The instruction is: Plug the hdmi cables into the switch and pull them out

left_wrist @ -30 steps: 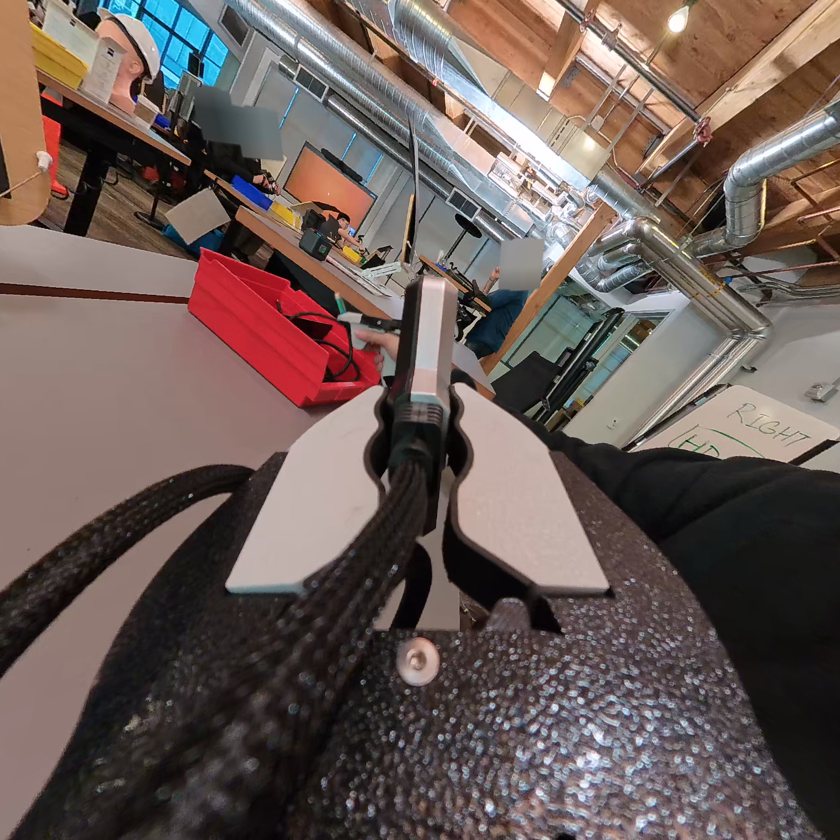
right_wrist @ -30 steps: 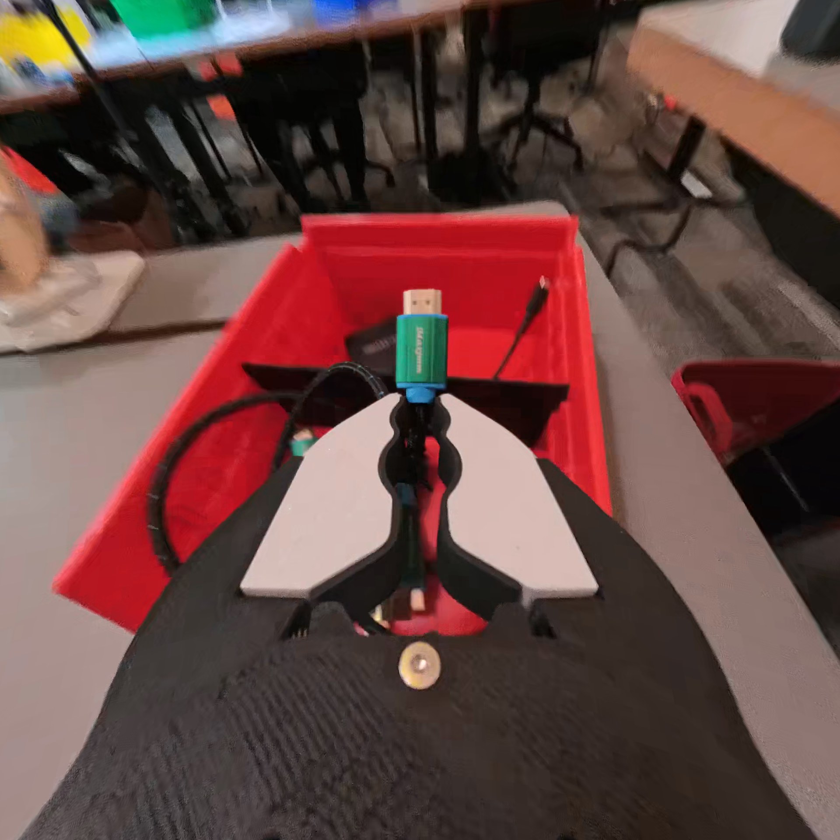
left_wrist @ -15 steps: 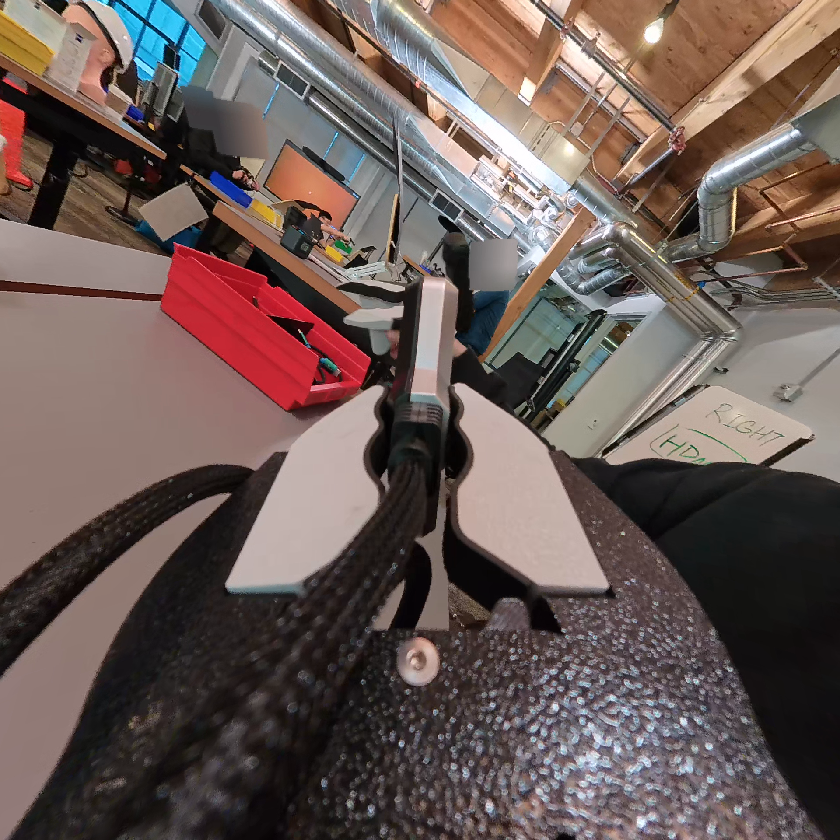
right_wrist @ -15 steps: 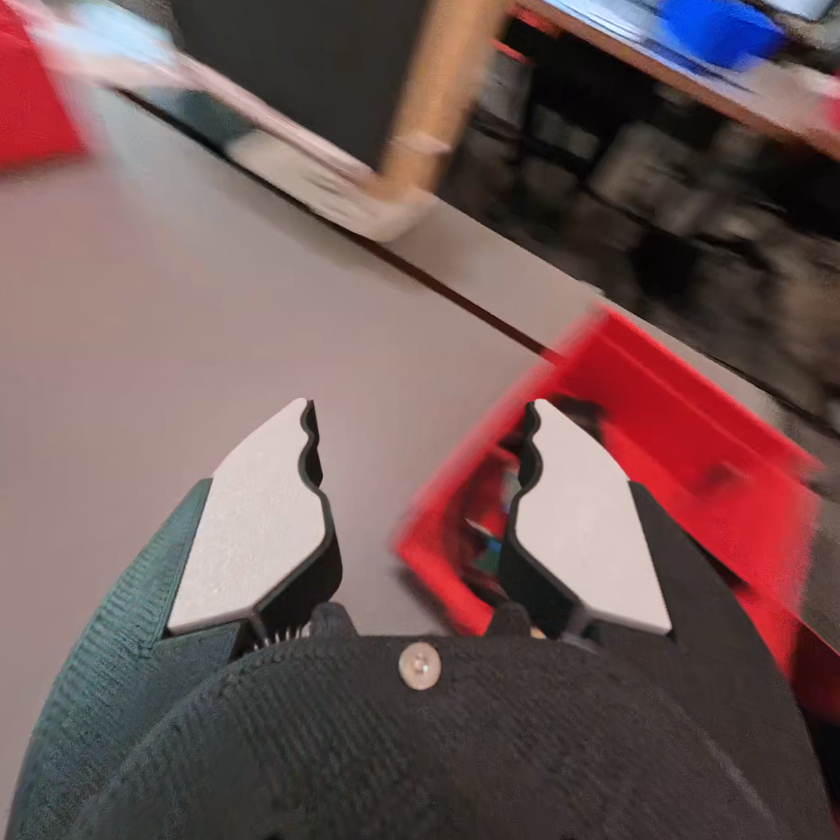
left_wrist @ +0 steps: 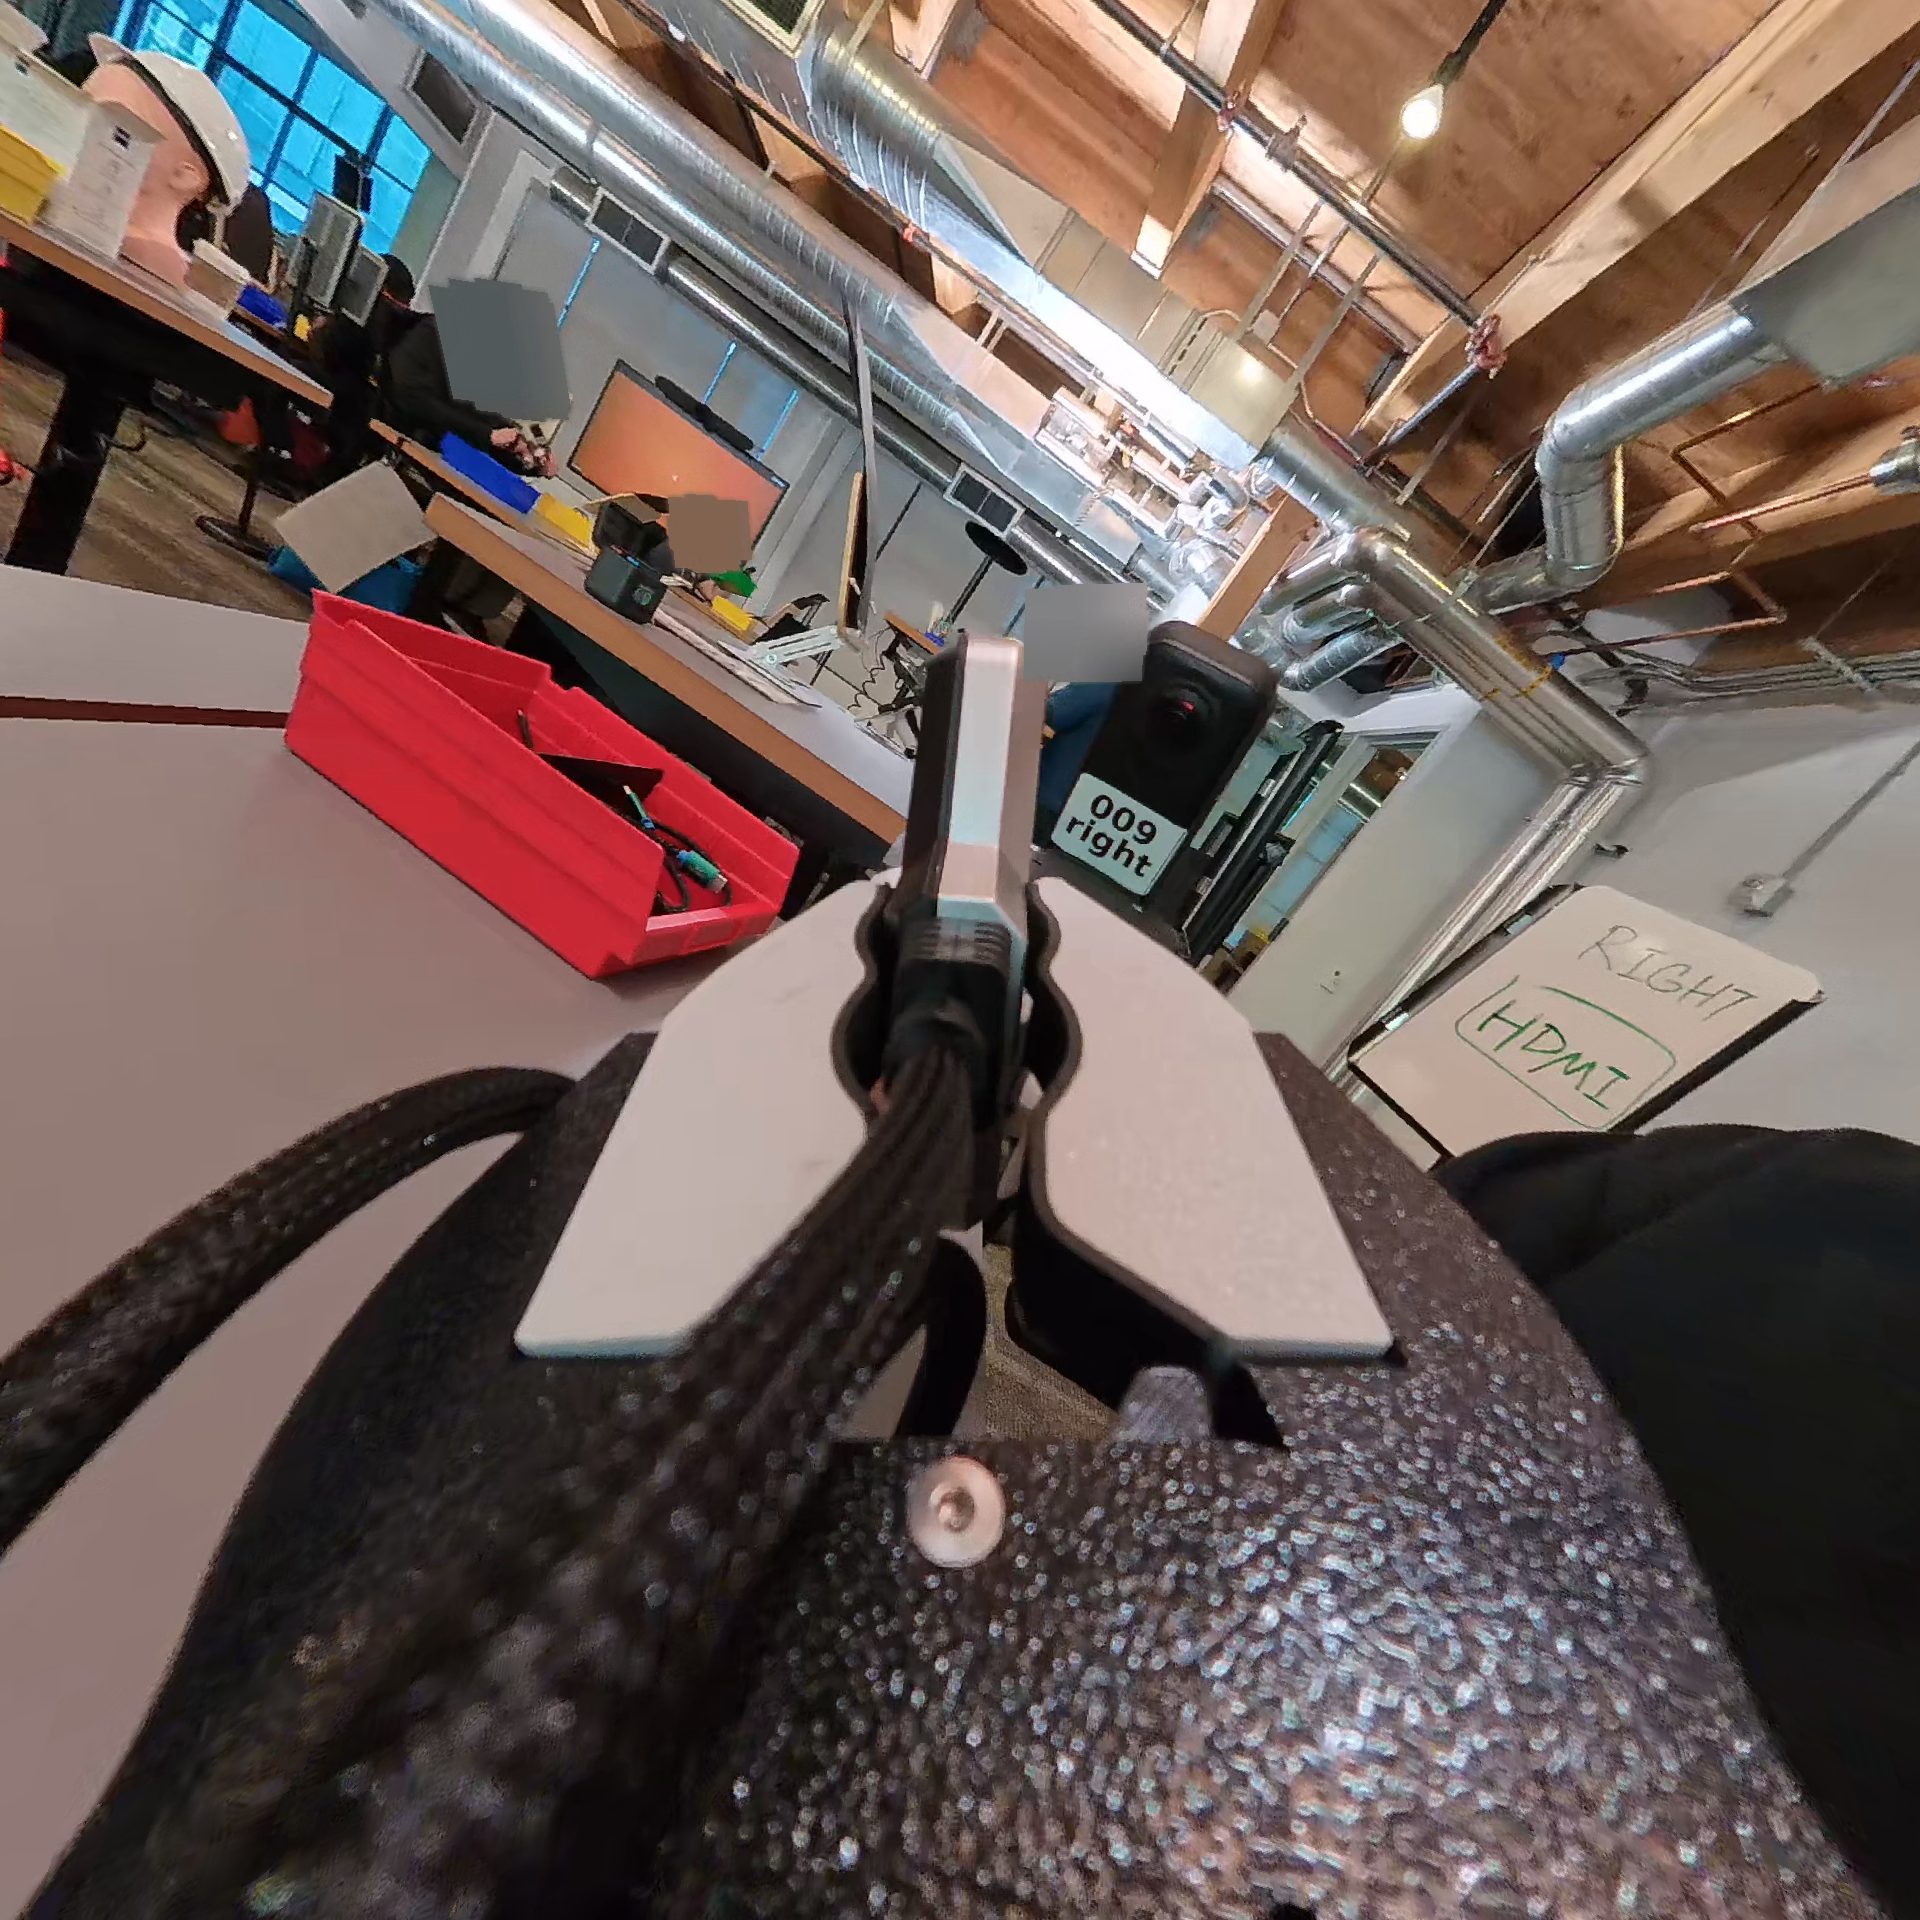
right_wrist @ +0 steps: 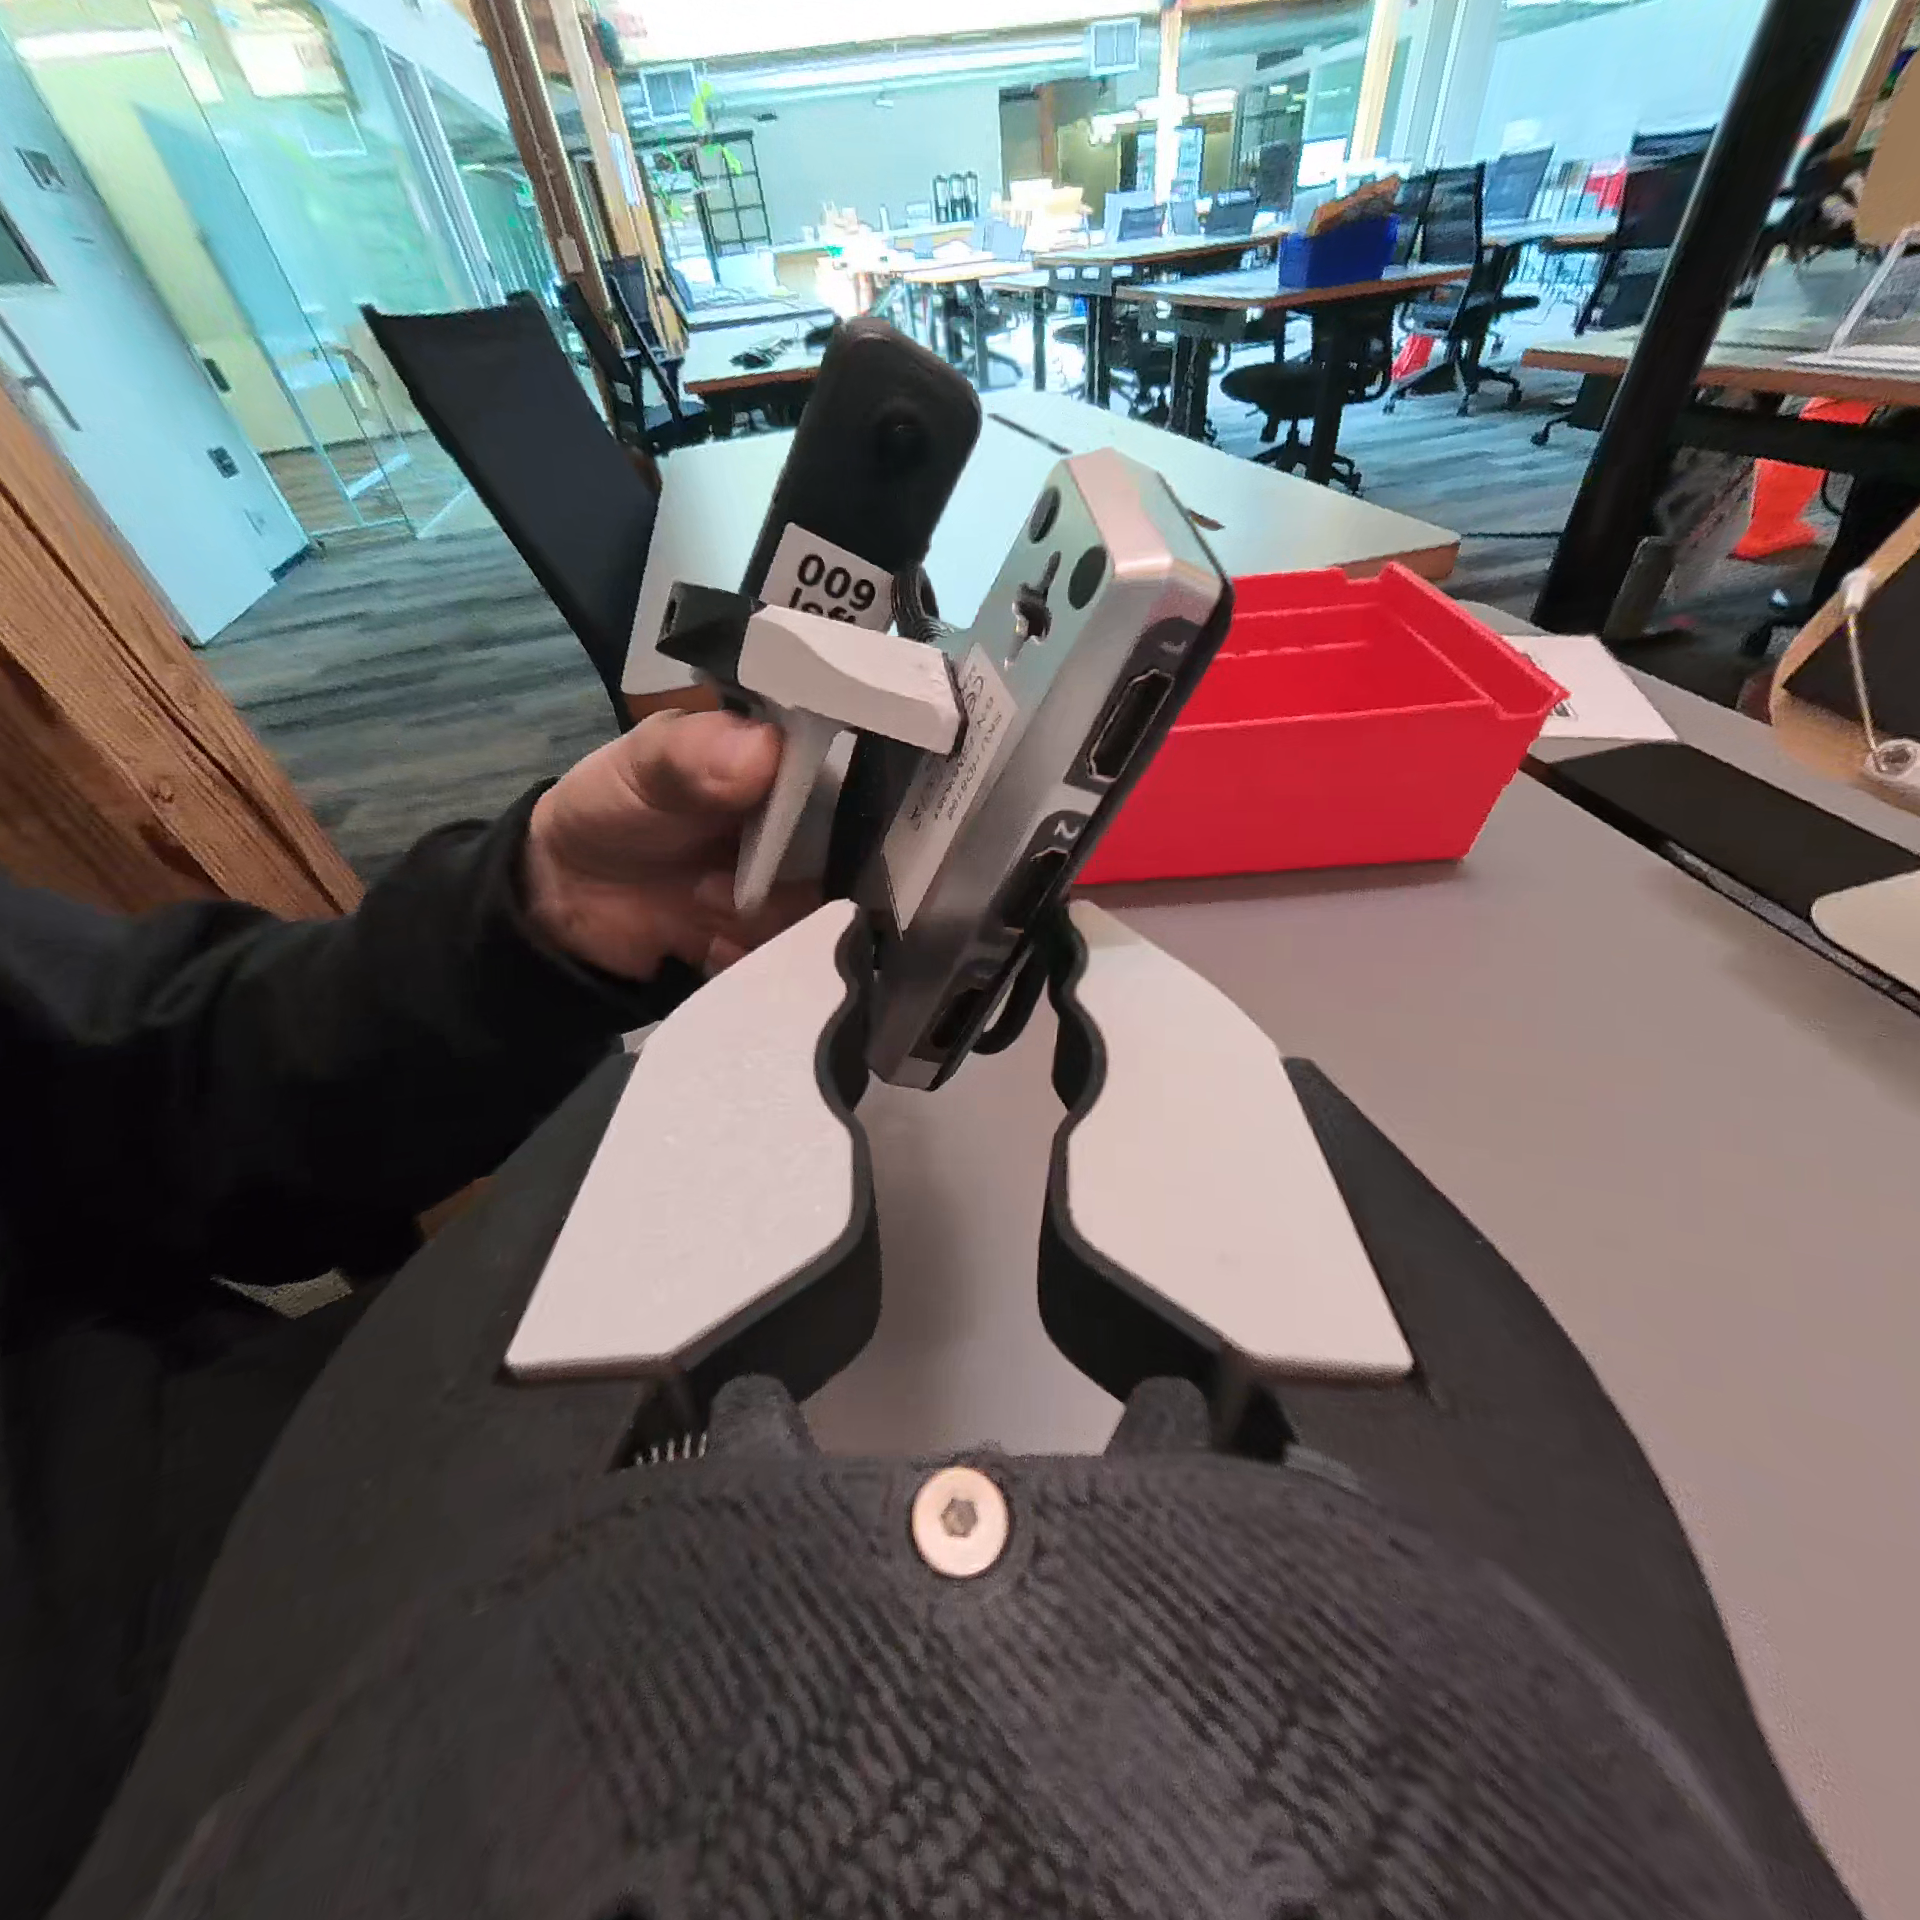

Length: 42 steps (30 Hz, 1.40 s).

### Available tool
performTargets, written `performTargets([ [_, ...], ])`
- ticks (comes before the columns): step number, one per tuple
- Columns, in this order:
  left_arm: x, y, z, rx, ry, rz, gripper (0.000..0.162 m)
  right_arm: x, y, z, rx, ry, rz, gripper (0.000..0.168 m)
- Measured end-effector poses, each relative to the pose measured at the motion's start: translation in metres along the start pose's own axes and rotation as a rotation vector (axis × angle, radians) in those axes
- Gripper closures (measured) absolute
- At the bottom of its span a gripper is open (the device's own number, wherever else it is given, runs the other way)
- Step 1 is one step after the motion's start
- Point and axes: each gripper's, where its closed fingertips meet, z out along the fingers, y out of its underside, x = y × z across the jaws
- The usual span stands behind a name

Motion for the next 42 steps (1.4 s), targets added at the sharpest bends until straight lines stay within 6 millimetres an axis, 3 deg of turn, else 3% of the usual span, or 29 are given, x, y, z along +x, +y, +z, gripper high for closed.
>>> performTargets([
  [6, 0.006, -0.004, 0.002, 0.012, 0.007, 0.032, 0.135, -0.002, -0.008, -0.005, 0.066, -0.018, 0.064, 0.144],
  [10, 0.005, 0.005, 0.006, -0.065, -0.017, 0.05, 0.107, 0.009, -0.027, -0.025, 0.196, 0.012, 0.077, 0.148],
  [14, 0.012, 0.027, 0.016, -0.207, 0.025, 0.062, 0.093, 0.032, -0.049, -0.058, 0.258, 0.11, 0.008, 0.147],
  [18, 0.026, 0.046, 0.027, -0.29, 0.108, 0.064, 0.087, 0.062, -0.079, -0.11, 0.307, 0.21, -0.02, 0.147],
  [21, 0.035, 0.046, 0.033, -0.266, 0.162, 0.038, 0.073, 0.083, -0.098, -0.149, 0.33, 0.275, -0.035, 0.147],
  [24, 0.017, 0.038, 0.039, -0.21, 0.058, 0.062, 0.052, 0.085, -0.109, -0.171, 0.351, 0.244, -0.012, 0.148],
  [28, -0.023, 0.034, 0.036, -0.16, -0.172, 0.199, 0.046, 0.068, -0.108, -0.171, 0.369, 0.116, 0.037, 0.148],
  [30, -0.026, 0.034, 0.036, -0.143, -0.171, 0.216, 0.047, 0.059, -0.108, -0.166, 0.415, 0.042, 0.081, 0.148],
  [32, -0.031, 0.045, 0.036, -0.208, -0.17, 0.221, 0.069, 0.054, -0.106, -0.161, 0.431, 0.003, 0.095, 0.148],
  [33, -0.035, 0.051, 0.035, -0.249, -0.183, 0.237, 0.071, 0.058, -0.104, -0.16, 0.412, 0.049, 0.06, 0.148],
  [35, -0.047, 0.051, 0.034, -0.25, -0.255, 0.264, 0.051, 0.068, -0.106, -0.164, 0.41, 0.115, -0.008, 0.148],
  [38, -0.03, 0.05, 0.035, -0.233, -0.144, 0.281, 0.059, 0.098, -0.12, -0.189, 0.469, 0.261, -0.012, 0.148],
  [42, -0.031, 0.045, 0.033, -0.198, -0.134, 0.279, 0.061, 0.127, -0.142, -0.222, 0.495, 0.372, -0.068, 0.148],
])
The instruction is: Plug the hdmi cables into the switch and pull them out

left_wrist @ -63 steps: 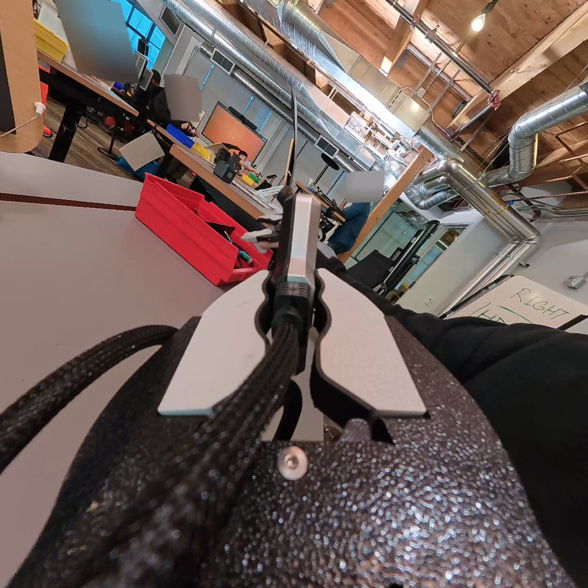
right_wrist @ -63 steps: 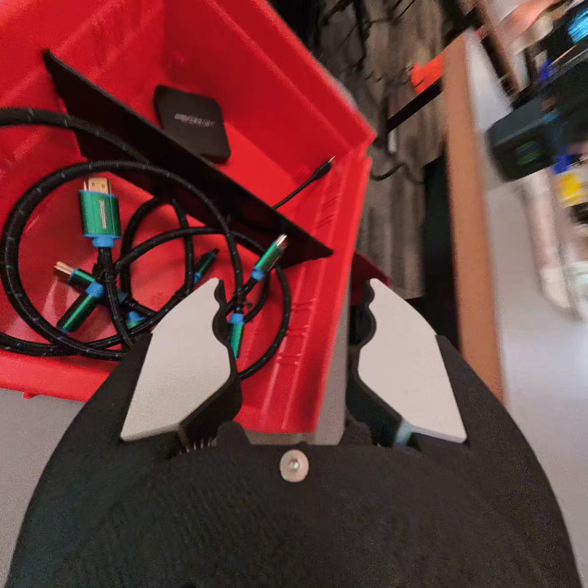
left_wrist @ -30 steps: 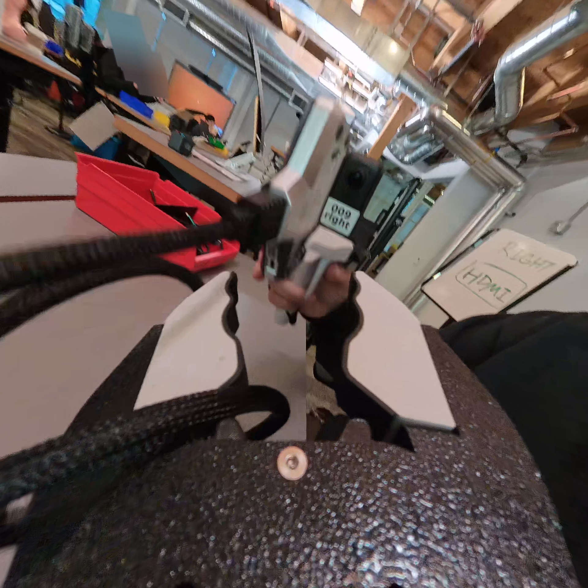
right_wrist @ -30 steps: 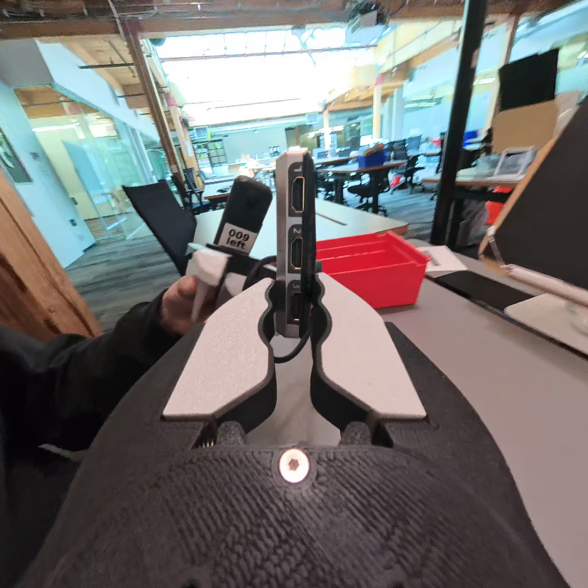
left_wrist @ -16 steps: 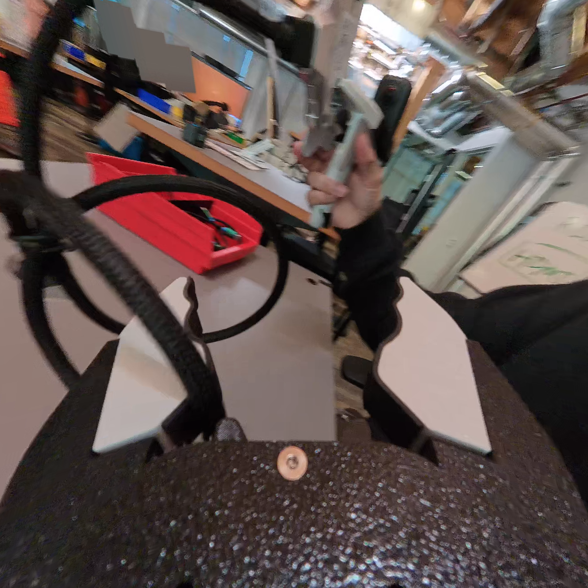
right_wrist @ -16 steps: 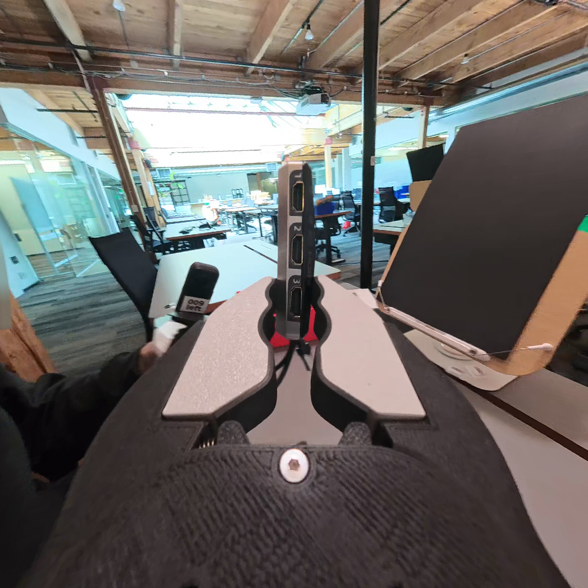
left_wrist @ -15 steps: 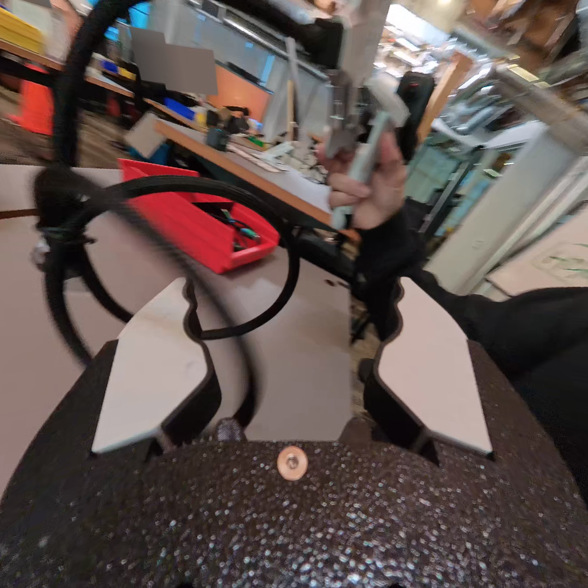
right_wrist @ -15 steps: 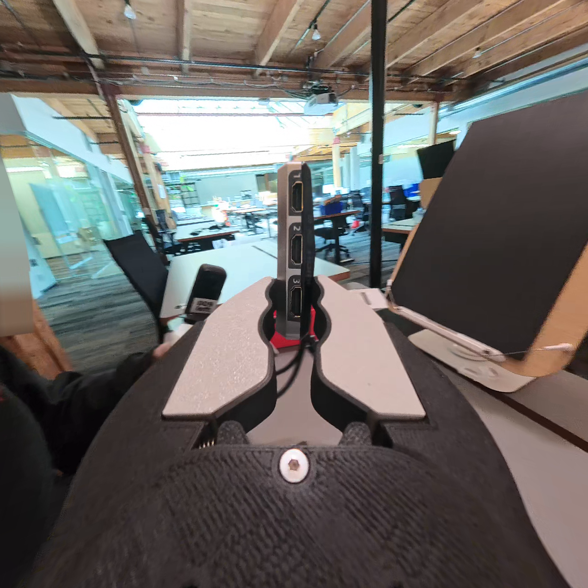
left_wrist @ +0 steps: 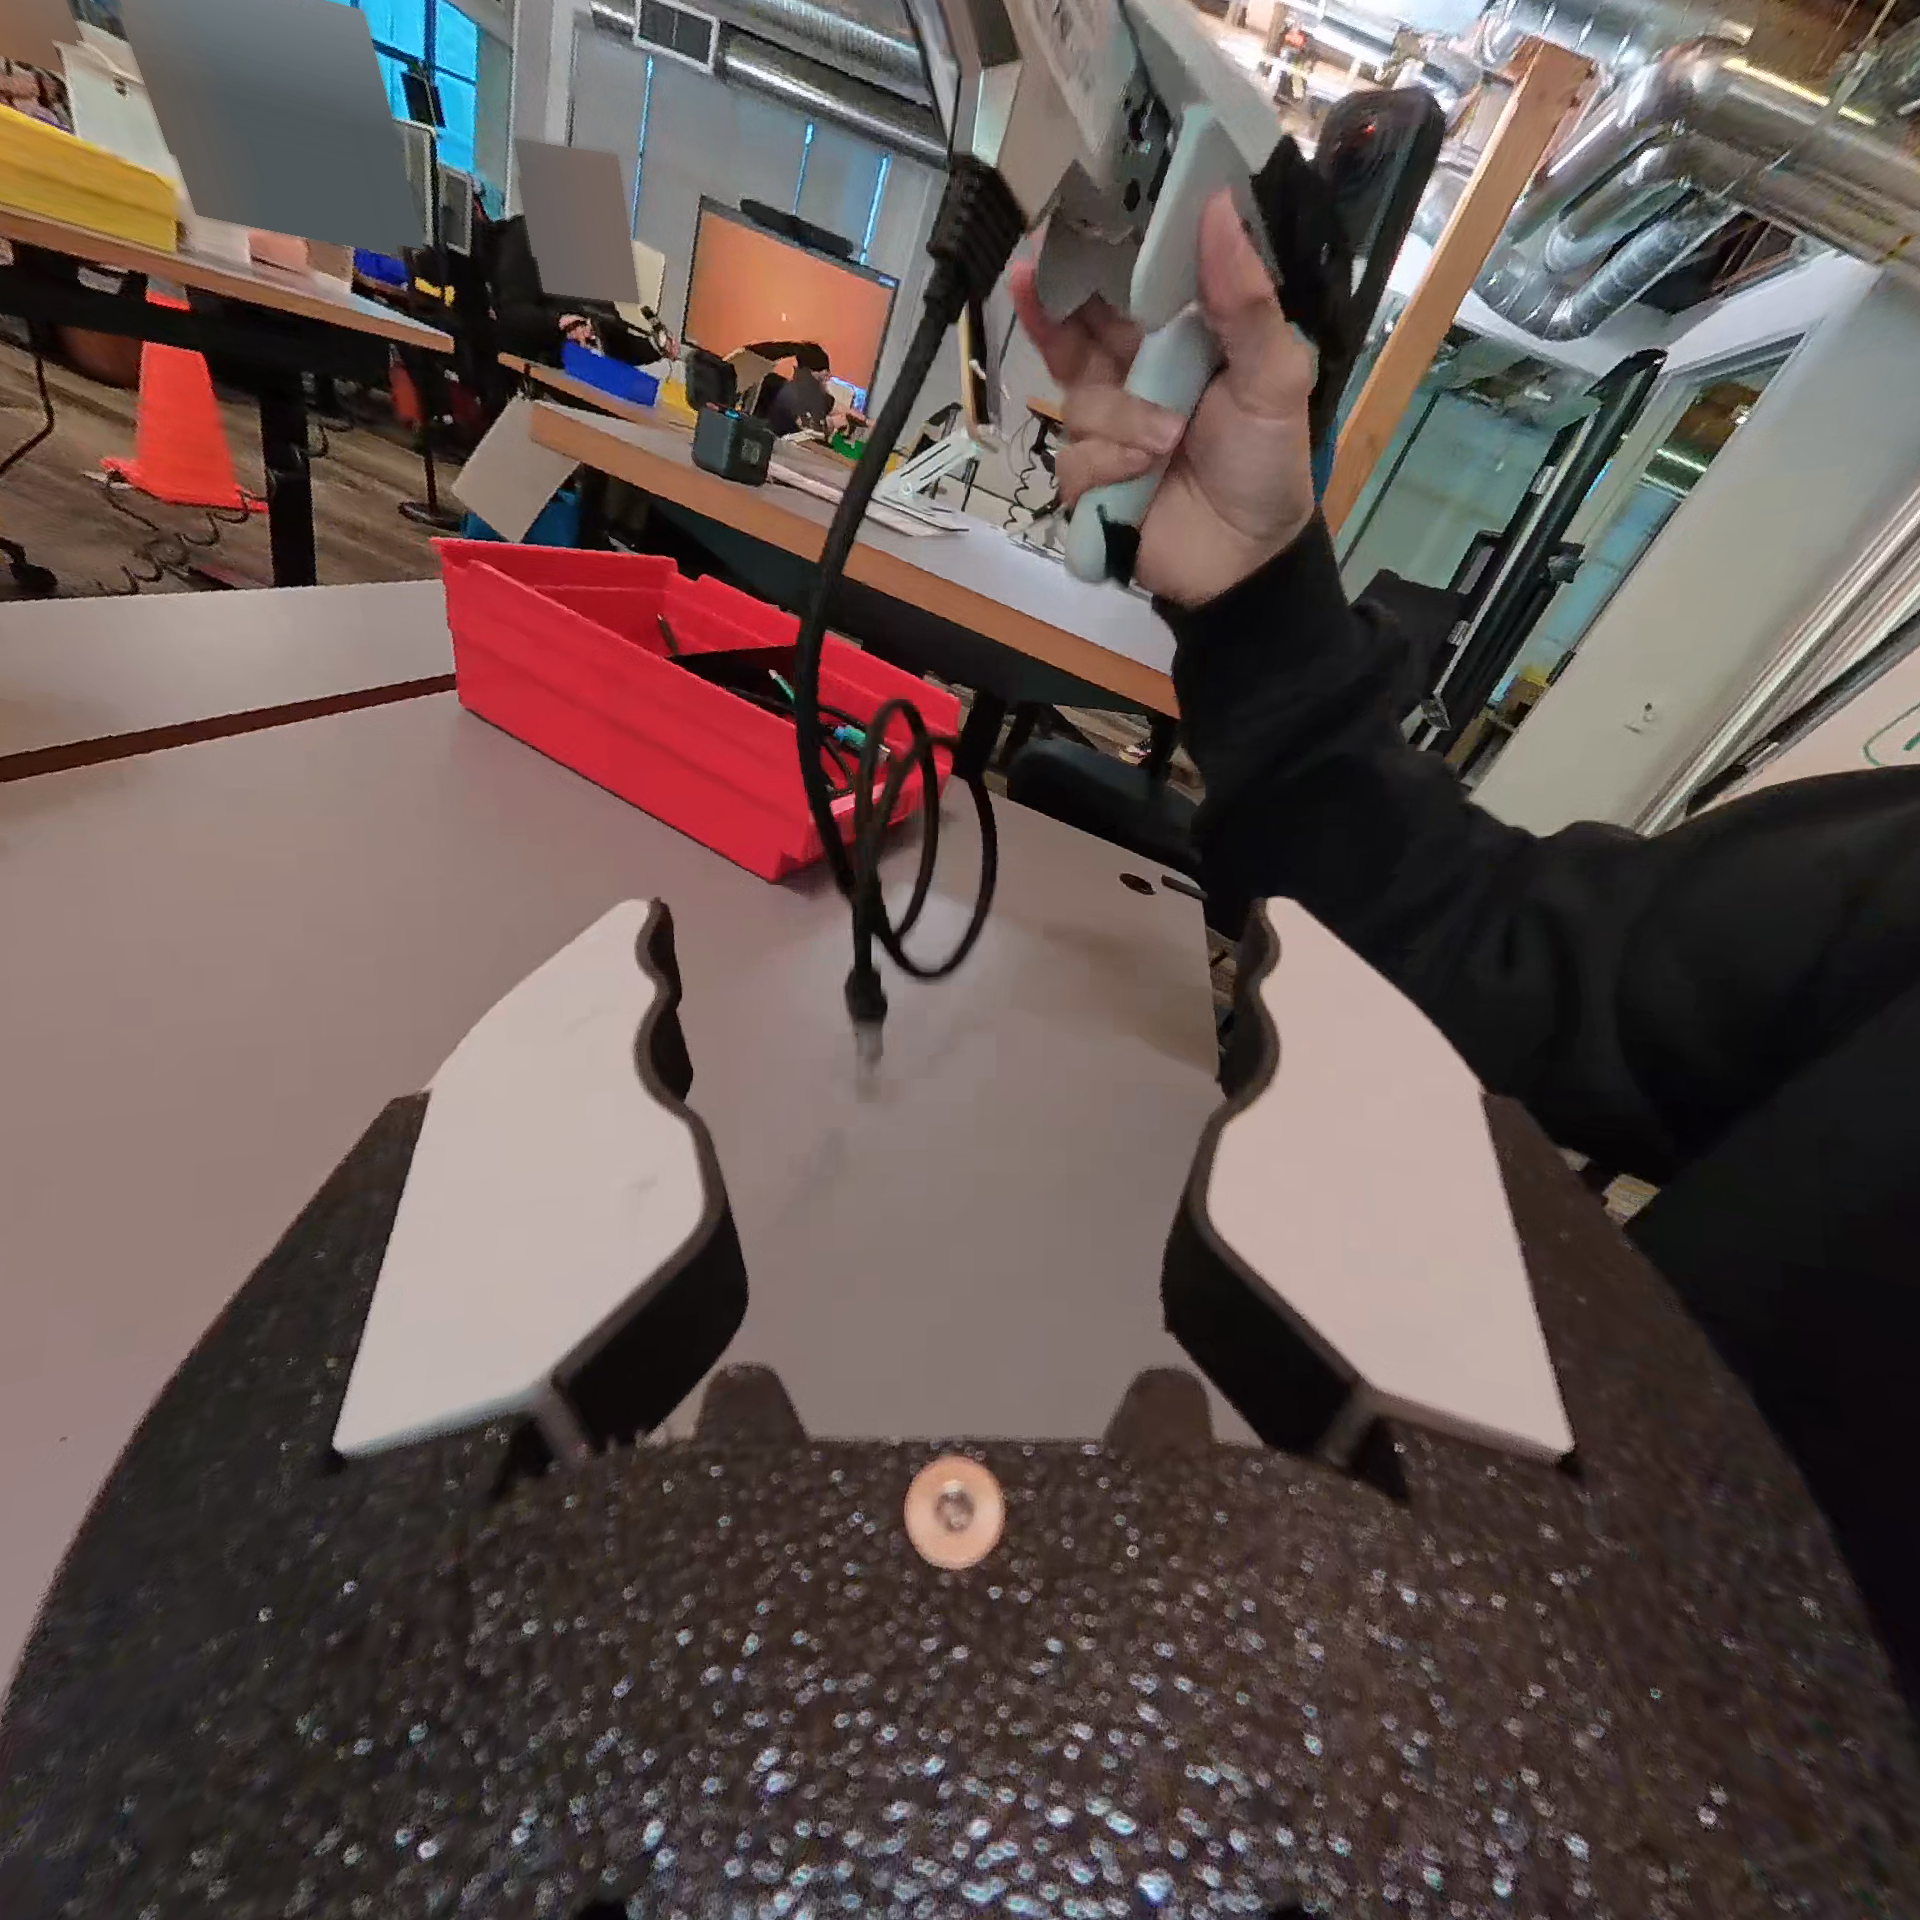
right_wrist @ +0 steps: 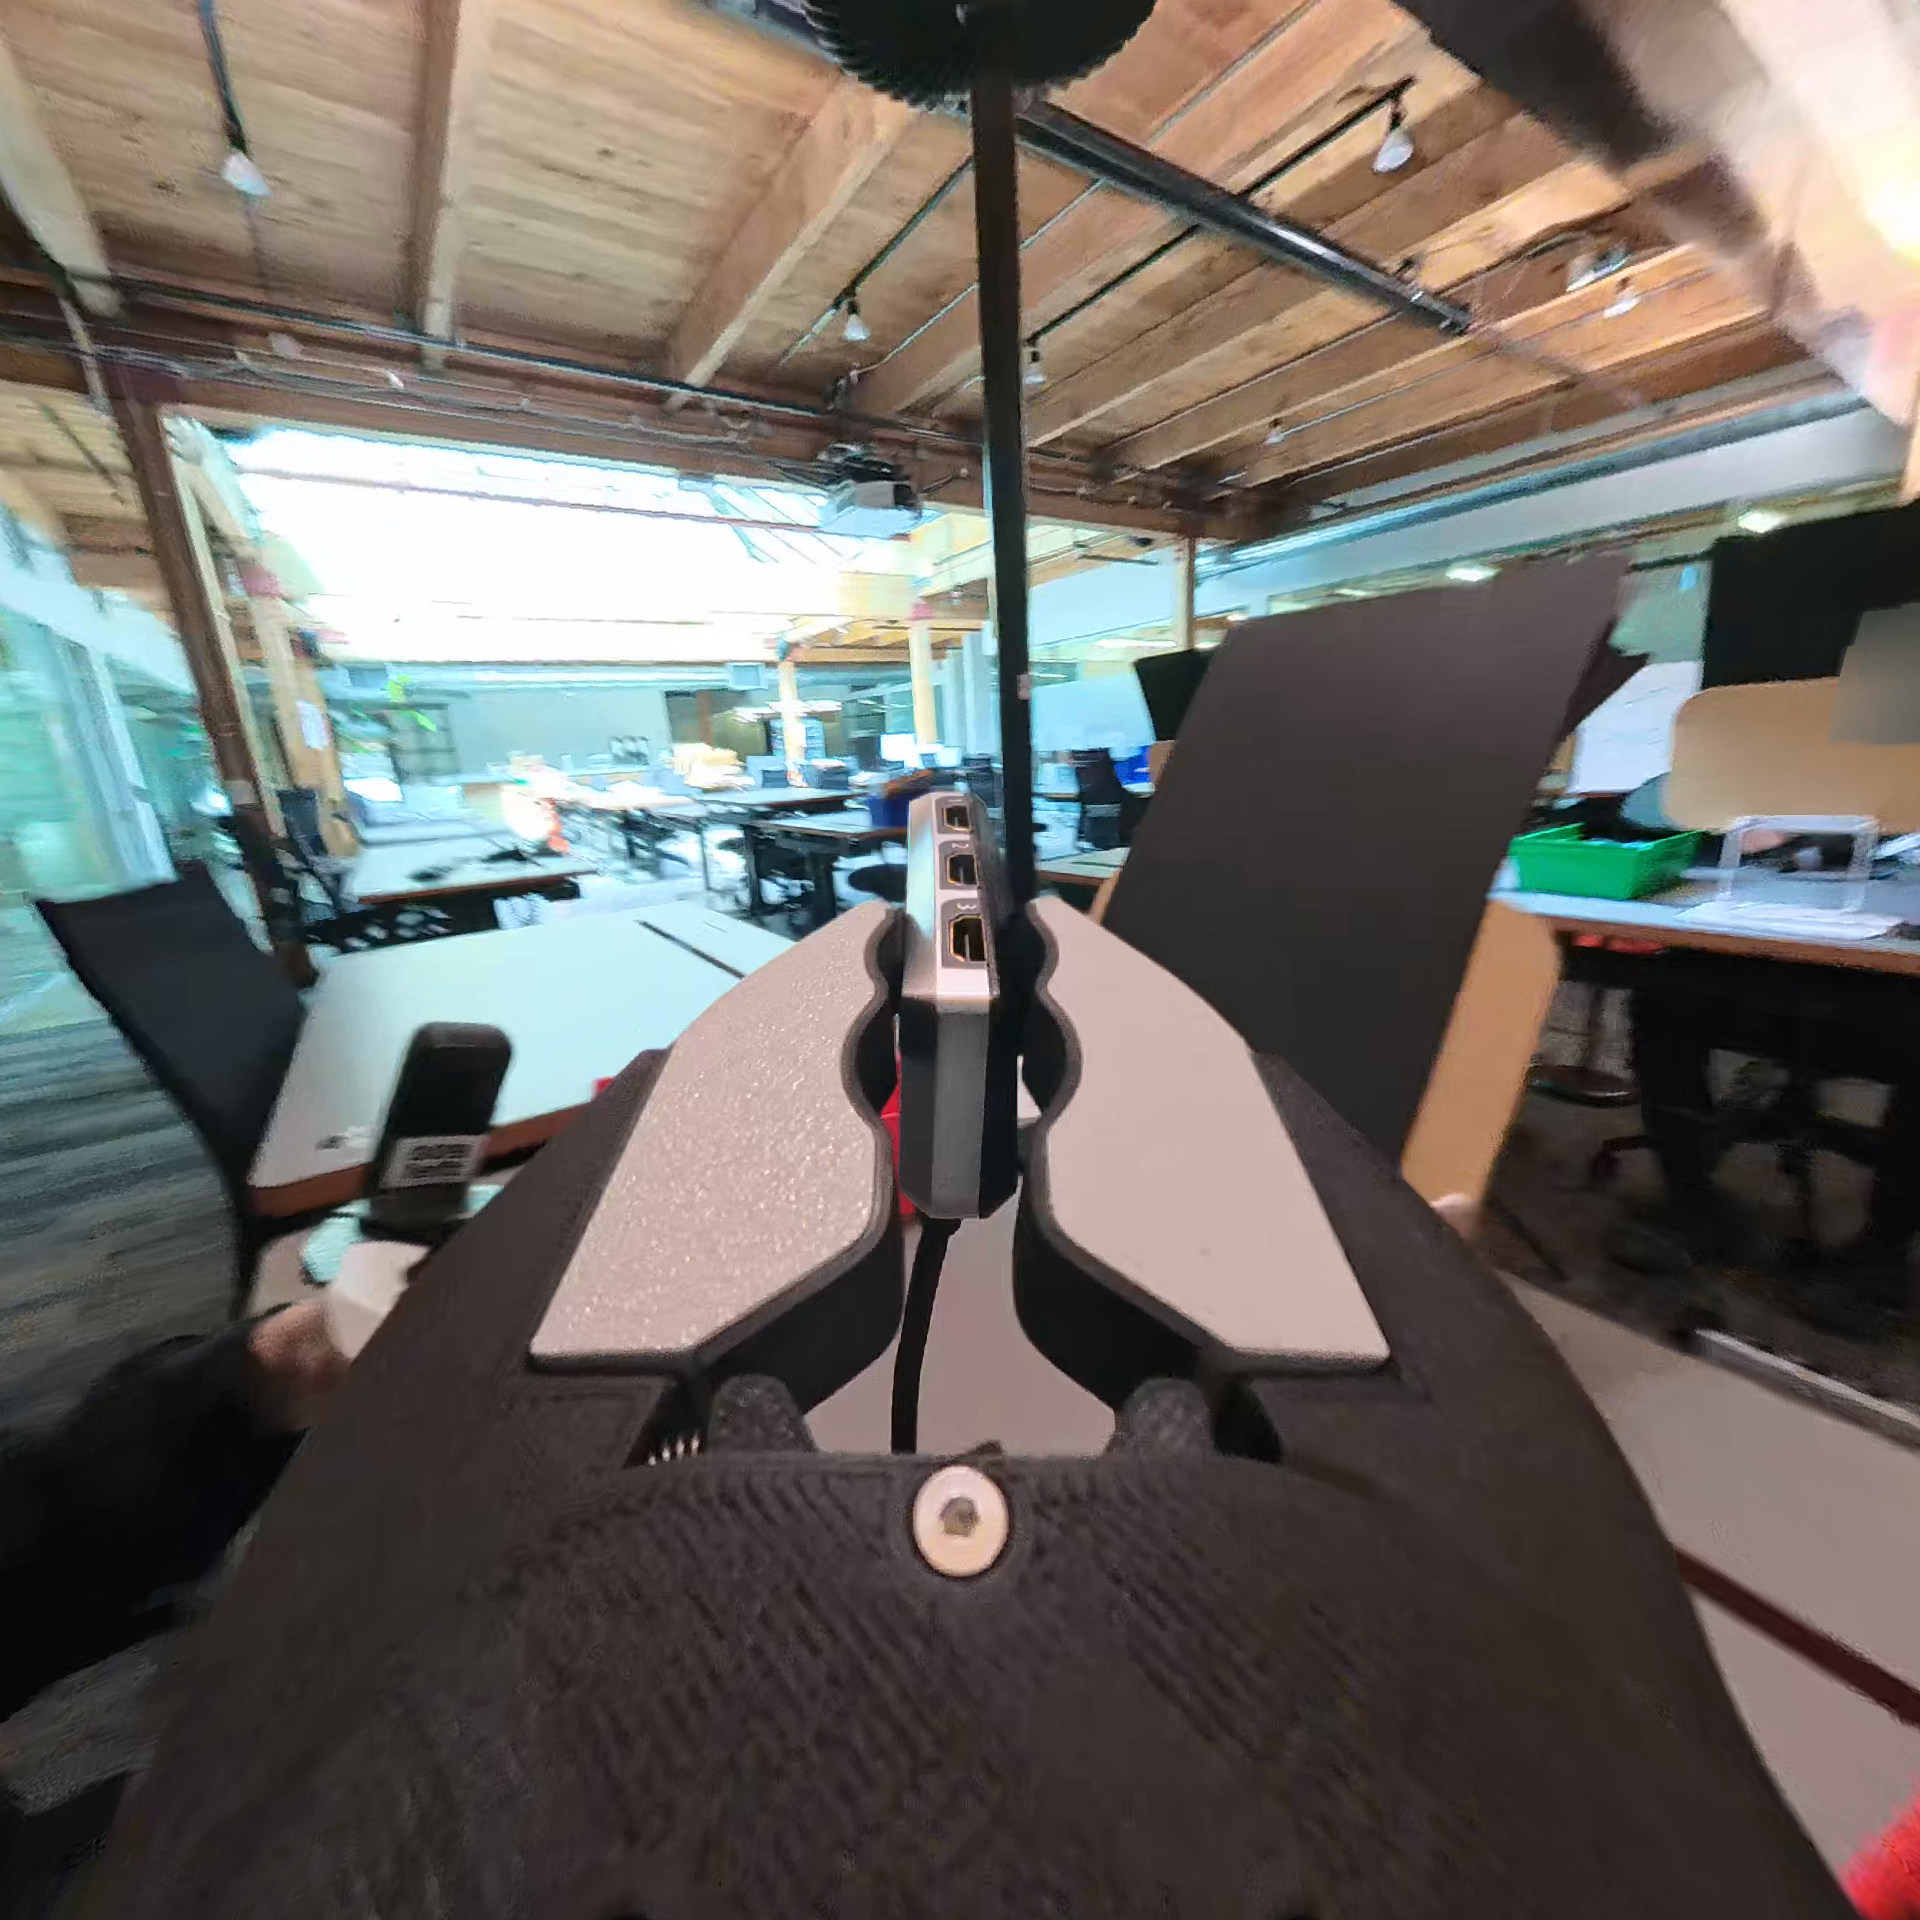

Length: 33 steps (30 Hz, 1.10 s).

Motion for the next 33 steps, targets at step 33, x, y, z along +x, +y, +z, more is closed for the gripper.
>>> performTargets([
  [33, -0.023, 0.039, 0.011, -0.072, 0.068, -0.19, 0.074, 0.352, 0.194, -0.181, -0.971, 0.919, 0.35, 0.12],
])
